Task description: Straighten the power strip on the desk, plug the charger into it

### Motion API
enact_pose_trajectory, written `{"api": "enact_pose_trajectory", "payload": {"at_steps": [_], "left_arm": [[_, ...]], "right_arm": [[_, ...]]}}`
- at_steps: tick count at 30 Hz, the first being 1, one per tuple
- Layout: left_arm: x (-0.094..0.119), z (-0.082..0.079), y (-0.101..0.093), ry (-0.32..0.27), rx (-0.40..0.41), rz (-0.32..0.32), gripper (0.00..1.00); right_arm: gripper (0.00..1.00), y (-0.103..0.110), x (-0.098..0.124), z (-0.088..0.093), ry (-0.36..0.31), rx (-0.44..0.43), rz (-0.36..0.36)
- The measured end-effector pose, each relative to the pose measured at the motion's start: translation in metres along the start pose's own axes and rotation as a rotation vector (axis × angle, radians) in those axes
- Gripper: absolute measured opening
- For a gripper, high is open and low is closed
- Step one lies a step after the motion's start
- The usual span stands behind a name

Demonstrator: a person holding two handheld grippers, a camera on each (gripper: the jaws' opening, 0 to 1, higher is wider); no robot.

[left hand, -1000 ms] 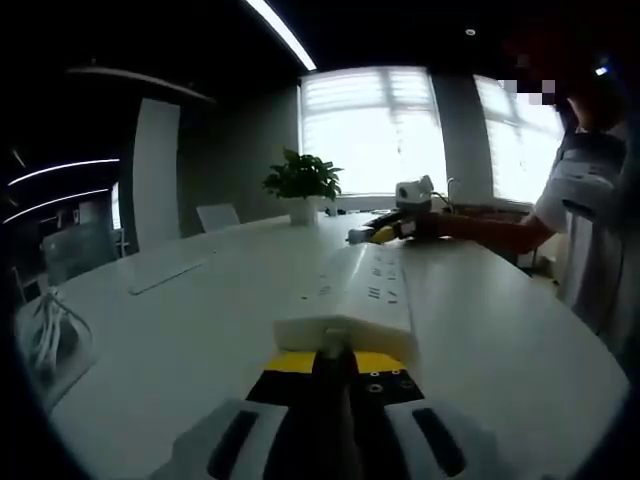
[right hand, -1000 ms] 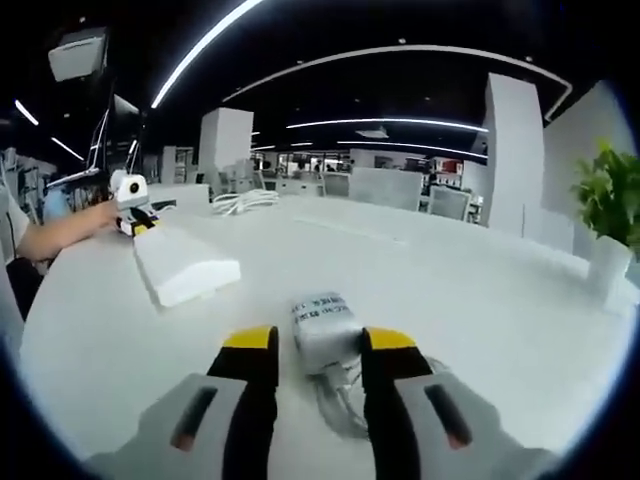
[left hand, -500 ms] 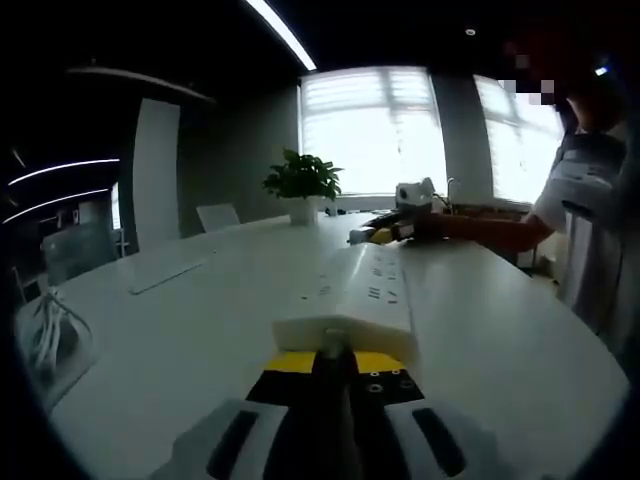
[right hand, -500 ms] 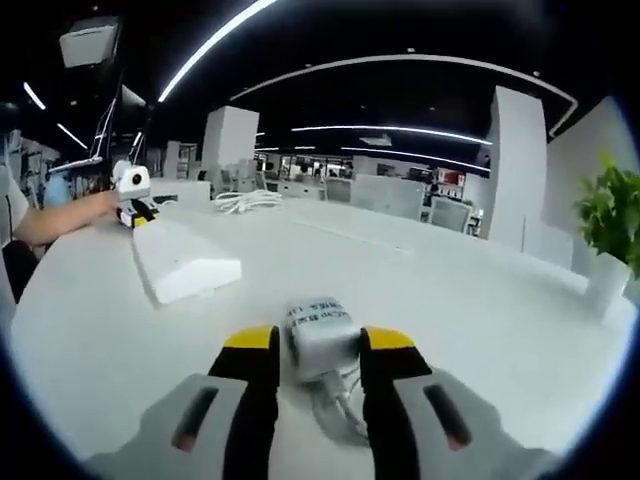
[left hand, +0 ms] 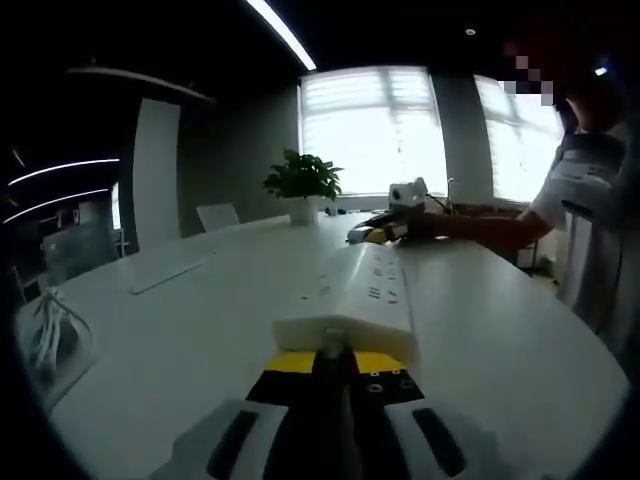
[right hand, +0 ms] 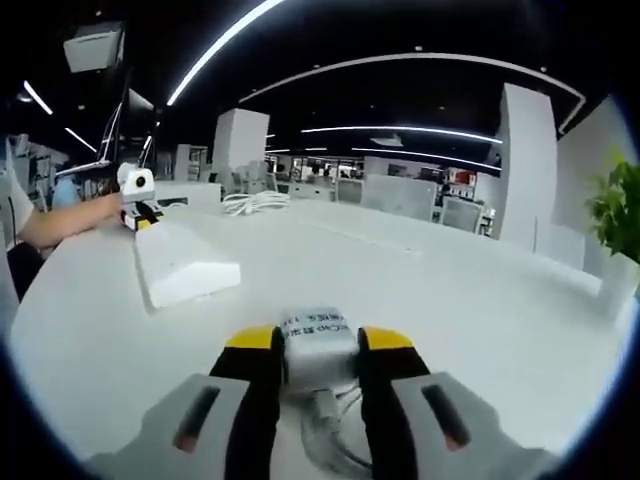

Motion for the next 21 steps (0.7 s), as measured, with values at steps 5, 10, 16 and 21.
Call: {"api": "enact_pose_trajectory", "payload": {"at_steps": [5,10,16,21], "left_arm": [[-0.0001,0.0001,-0.0017,0.0,0.0,0.0,0.14],[0.0008,0.0004,-0.0004,0.0,0.0,0.0,0.14],[0.0015,0.0004,0.0009,0.0,0.0,0.0,0.14],[0.0015,0.0003,0.0011,0.0,0.0,0.0,0.14]], "right_arm": [[0.29,0.0028,-0.0008,0.0001,-0.002,0.009,0.006],[0.29,0.0048,-0.0019,0.0009,-0.002,0.048,0.004],[0.29,0.0056,-0.002,0.0007,0.003,0.05,0.008],[0.28,0.0057,0.0,-0.0001,0.018,0.037,0.009]]}}
Point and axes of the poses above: the point that each gripper's makers call its tool centre point, and the gripper's own axes: x roughly backward along the fingers, y roughly to its left, z roughly out of its underside, the point moved 7 cm from there along x, roughly backward along the fingers
